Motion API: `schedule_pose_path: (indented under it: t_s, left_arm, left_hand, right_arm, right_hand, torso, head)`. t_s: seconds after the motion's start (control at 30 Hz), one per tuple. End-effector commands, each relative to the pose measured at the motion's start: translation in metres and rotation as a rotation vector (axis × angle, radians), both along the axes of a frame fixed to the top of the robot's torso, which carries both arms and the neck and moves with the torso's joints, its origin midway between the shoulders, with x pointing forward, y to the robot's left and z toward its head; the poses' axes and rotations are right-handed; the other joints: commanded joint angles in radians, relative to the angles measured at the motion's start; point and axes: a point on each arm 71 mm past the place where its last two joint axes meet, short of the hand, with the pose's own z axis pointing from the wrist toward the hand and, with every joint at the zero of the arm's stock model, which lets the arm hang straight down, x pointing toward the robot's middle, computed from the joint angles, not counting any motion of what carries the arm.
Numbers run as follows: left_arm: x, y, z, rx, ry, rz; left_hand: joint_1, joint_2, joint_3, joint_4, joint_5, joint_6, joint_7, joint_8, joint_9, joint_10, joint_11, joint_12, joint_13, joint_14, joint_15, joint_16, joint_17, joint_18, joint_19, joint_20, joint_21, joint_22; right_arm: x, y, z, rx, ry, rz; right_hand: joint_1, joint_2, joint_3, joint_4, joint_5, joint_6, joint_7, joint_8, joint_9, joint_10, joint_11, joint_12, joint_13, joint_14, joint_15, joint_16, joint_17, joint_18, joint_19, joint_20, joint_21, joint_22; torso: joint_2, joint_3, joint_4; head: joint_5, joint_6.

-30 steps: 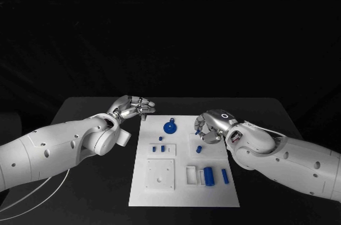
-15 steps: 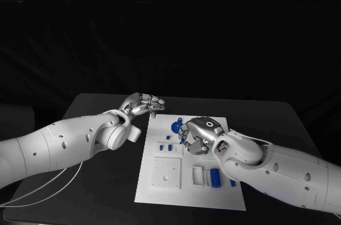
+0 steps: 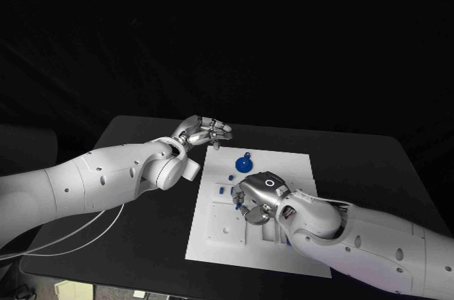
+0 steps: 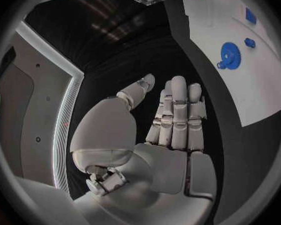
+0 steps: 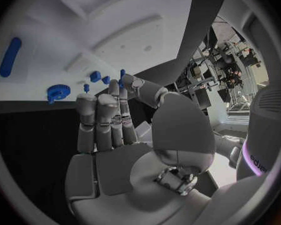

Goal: Assemble the parts on the task board

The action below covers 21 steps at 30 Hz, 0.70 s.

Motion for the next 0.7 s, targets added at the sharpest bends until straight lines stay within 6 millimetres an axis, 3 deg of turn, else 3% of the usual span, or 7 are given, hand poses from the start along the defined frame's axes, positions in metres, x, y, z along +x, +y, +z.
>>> schedule_pose_path:
  t_s: [0.03,0.37,0.7]
  left_arm:
    - [0.0,-0.004,0.002,-0.011,-0.006,-0.002]
    - [0.001,-0.006,0.003,-0.012,-0.004,-0.008]
    - [0.001,-0.007,0.003,-0.014,-0.001,-0.011]
  left_hand:
    - [-0.011,0.003,-0.004,0.001,-0.001,-0.004,-0.001,0.0,-0.001,-0.005,0.0,-0.004,0.0,0.007,0.0,-0.006,0.002,0.031,0.005,0.0,-0.007,0.001]
    - [-0.012,0.003,-0.004,0.001,-0.001,-0.004,-0.001,-0.001,-0.001,-0.006,0.0,-0.004,0.0,0.007,0.001,-0.007,0.002,0.031,0.005,0.0,-0.007,0.001]
    - [-0.012,0.003,-0.004,0.002,-0.001,-0.005,0.0,-0.001,-0.002,-0.007,0.0,-0.004,0.0,0.007,0.001,-0.007,0.003,0.031,0.005,0.0,-0.008,0.002]
  right_arm:
    - [-0.005,0.004,-0.007,-0.066,-0.033,0.033]
    - [-0.01,0.008,-0.02,-0.119,-0.029,0.042]
    - [-0.012,0.01,-0.025,-0.133,-0.026,0.038]
  right_hand:
    - [-0.006,-0.002,0.007,0.0,0.006,0.005,0.0,0.007,0.002,0.038,0.013,-0.001,0.001,-0.002,-0.005,0.005,-0.001,0.07,-0.006,-0.01,0.004,0.001]
    - [-0.005,-0.002,0.007,-0.001,0.006,0.006,0.0,0.007,0.002,0.038,0.013,-0.002,0.002,-0.002,-0.005,0.005,-0.001,0.07,-0.006,-0.01,0.004,0.002]
    - [-0.005,-0.003,0.008,-0.002,0.004,0.008,-0.001,0.007,0.003,0.04,0.012,-0.002,0.002,-0.002,-0.005,0.006,0.0,0.07,-0.006,-0.011,0.004,0.003]
  torso:
    - [0.001,0.0003,0.0005]
    - [0.001,0.0014,-0.0027]
    - [0.0,0.0007,-0.0013]
  head:
    - [0.006,-0.008]
    - [0.02,-0.018]
    - [0.02,-0.02]
